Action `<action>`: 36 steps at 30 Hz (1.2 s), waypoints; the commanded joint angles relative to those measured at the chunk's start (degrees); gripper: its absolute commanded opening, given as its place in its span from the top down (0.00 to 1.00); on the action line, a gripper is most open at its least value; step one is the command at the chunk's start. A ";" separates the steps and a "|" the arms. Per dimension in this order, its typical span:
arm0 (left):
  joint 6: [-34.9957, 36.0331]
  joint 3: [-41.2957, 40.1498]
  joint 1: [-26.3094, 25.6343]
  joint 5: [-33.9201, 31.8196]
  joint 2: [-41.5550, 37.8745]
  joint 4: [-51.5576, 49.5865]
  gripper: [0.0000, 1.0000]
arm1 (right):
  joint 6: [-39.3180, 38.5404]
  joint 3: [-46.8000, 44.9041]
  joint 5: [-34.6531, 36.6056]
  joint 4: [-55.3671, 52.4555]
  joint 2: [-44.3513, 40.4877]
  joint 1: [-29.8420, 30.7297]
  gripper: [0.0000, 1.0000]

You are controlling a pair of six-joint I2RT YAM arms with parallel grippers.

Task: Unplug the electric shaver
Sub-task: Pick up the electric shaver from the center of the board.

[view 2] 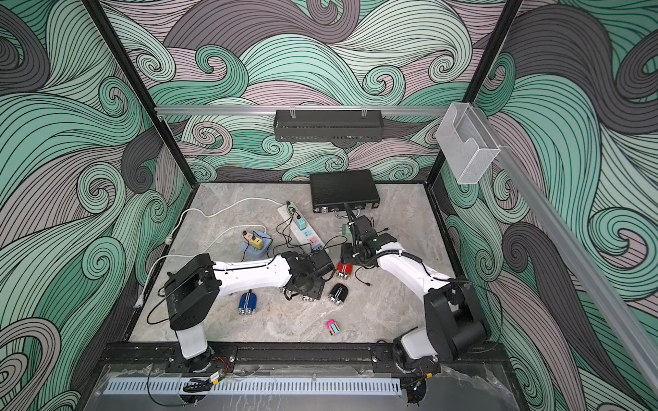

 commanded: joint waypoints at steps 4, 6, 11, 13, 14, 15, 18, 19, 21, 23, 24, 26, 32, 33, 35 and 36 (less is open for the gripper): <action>-1.76 0.24 -1.22 -1.34 1.66 -0.99 0.27 | 0.05 0.05 0.85 -0.38 -0.81 0.42 0.38; -2.11 0.15 -1.45 -1.38 2.00 -1.17 0.27 | -0.40 0.62 0.82 -0.76 -0.62 0.40 0.38; -3.06 -0.20 -1.76 -1.68 2.37 -1.09 0.28 | -0.67 1.40 0.22 -0.76 -0.41 0.43 0.38; -3.33 -0.15 -1.89 -1.85 2.81 -1.31 0.28 | -0.72 1.48 0.05 -0.84 -0.25 0.36 0.38; -3.48 -0.11 -1.88 -2.10 3.14 -1.49 0.29 | -0.67 1.53 0.01 -0.77 -0.28 0.43 0.38; -3.68 -0.03 -1.88 -2.29 3.43 -1.60 0.29 | -0.71 1.49 0.05 -0.78 -0.15 0.43 0.38; -3.96 0.32 -1.92 -2.47 4.07 -1.88 0.30 | -0.75 1.59 0.03 -1.03 -0.06 0.43 0.38; -4.05 0.41 -1.93 -2.61 4.24 -1.97 0.30 | -0.90 1.57 0.05 -0.98 -0.19 0.44 0.39; -4.32 0.50 -1.85 -2.92 4.49 -2.17 0.32 | -0.78 1.41 0.15 -1.00 -0.32 0.34 0.38; -4.47 0.50 -1.87 -2.96 4.72 -2.20 0.33 | -0.75 1.17 0.34 -0.84 -0.53 0.44 0.38; -4.57 0.42 -1.93 -2.91 4.85 -2.14 0.34 | -0.74 1.03 0.27 -0.87 -0.60 0.45 0.38; -4.66 0.16 -1.93 -2.66 4.88 -1.79 0.36 | -0.66 0.85 0.38 -0.75 -0.66 0.44 0.39; -4.51 -0.95 -1.93 -1.95 4.71 -0.45 0.43 | -0.56 0.36 0.77 -0.65 -0.80 0.34 0.38; -4.41 -1.08 -1.87 -1.87 4.61 -0.23 0.46 | -0.58 0.31 0.78 -0.62 -0.85 0.41 0.38; -4.28 -1.40 -1.88 -1.95 4.00 0.18 0.54 | -0.58 0.37 0.71 -0.65 -0.98 0.36 0.39; -4.08 -1.73 -1.92 -2.03 3.56 0.61 0.58 | -0.57 0.30 0.58 -0.59 -1.10 0.36 0.39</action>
